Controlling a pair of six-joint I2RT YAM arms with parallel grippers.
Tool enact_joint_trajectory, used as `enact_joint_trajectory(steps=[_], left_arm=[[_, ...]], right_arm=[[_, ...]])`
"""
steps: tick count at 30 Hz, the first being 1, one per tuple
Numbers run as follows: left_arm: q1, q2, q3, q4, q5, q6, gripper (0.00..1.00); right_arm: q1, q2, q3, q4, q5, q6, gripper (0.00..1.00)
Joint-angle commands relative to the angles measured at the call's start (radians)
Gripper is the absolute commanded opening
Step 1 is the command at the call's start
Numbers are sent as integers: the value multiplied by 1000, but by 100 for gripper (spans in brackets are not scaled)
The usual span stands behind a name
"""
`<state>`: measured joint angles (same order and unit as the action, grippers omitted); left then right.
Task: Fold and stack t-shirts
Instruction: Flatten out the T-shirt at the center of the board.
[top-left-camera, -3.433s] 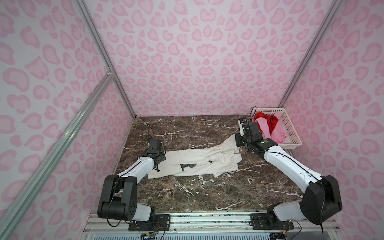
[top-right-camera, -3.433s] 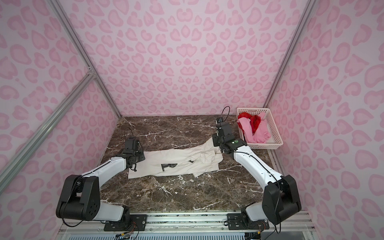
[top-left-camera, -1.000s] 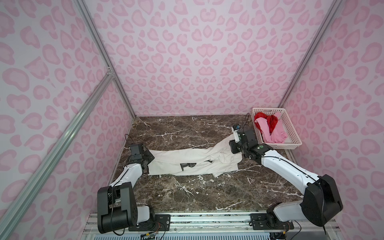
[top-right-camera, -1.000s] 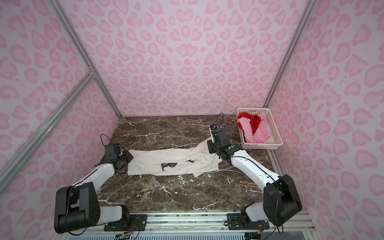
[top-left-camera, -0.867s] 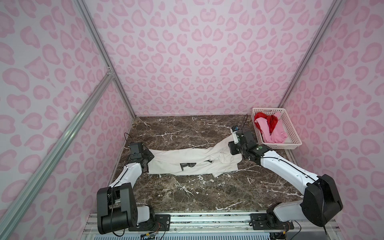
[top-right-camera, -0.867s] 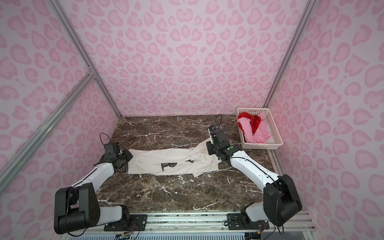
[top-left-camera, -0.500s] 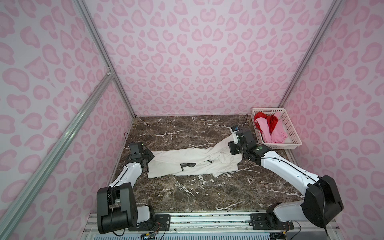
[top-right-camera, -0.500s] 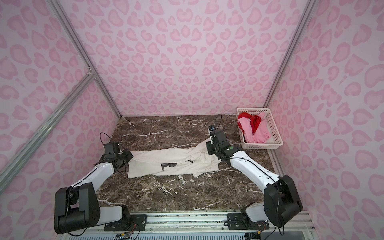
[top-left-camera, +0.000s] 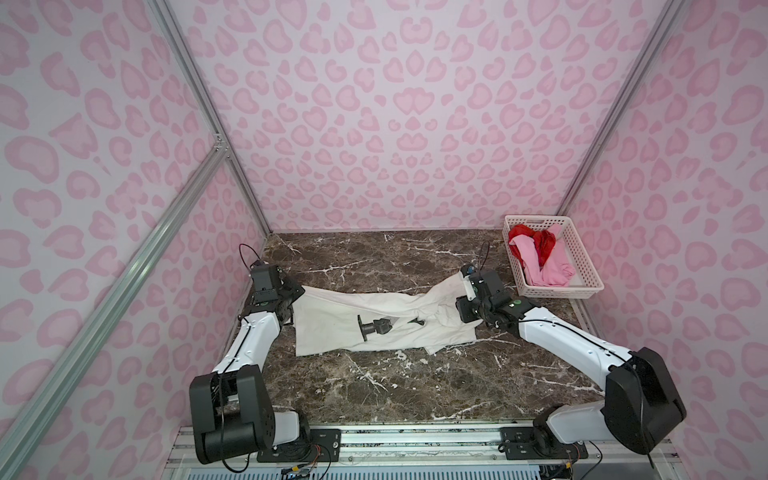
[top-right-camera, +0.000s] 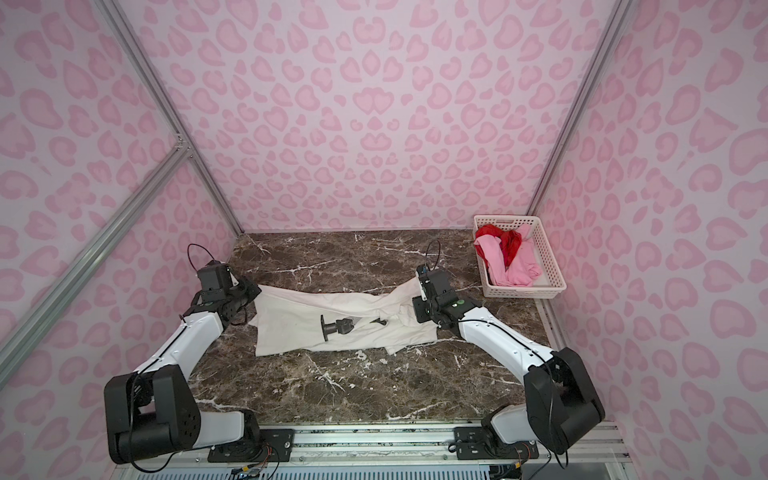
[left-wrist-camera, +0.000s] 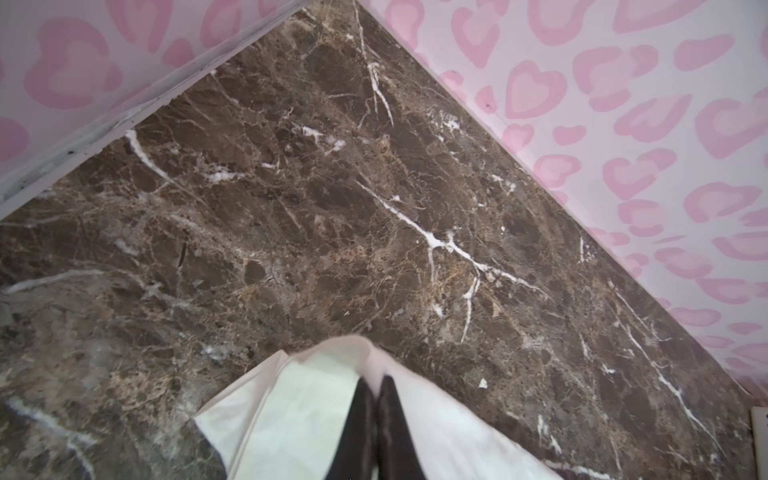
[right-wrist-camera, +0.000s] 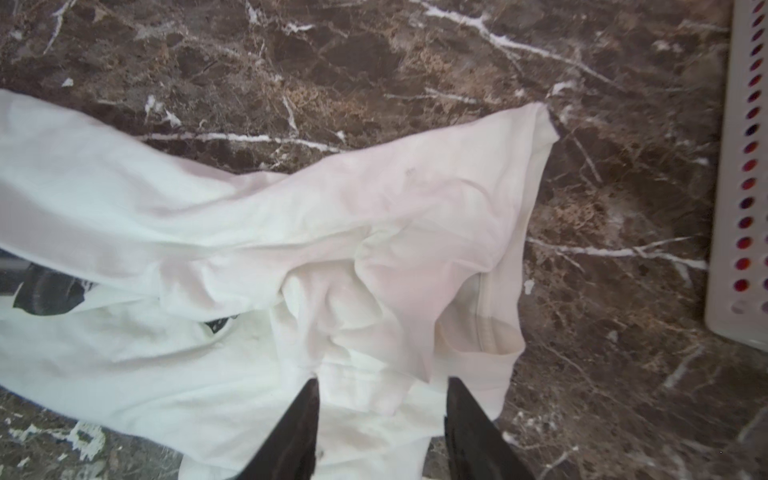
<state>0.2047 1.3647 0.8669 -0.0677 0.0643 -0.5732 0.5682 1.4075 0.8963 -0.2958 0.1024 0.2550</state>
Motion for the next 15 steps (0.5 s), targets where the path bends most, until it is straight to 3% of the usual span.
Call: enact_joint_trajectory(steps=[1, 15], left_arm=[[1, 14, 35, 9, 22, -10, 5], [0, 22, 21, 35, 48, -17, 5]], right_arm=[[16, 10, -14, 1, -57, 30, 50], [33, 68, -44, 18, 6, 27, 50]])
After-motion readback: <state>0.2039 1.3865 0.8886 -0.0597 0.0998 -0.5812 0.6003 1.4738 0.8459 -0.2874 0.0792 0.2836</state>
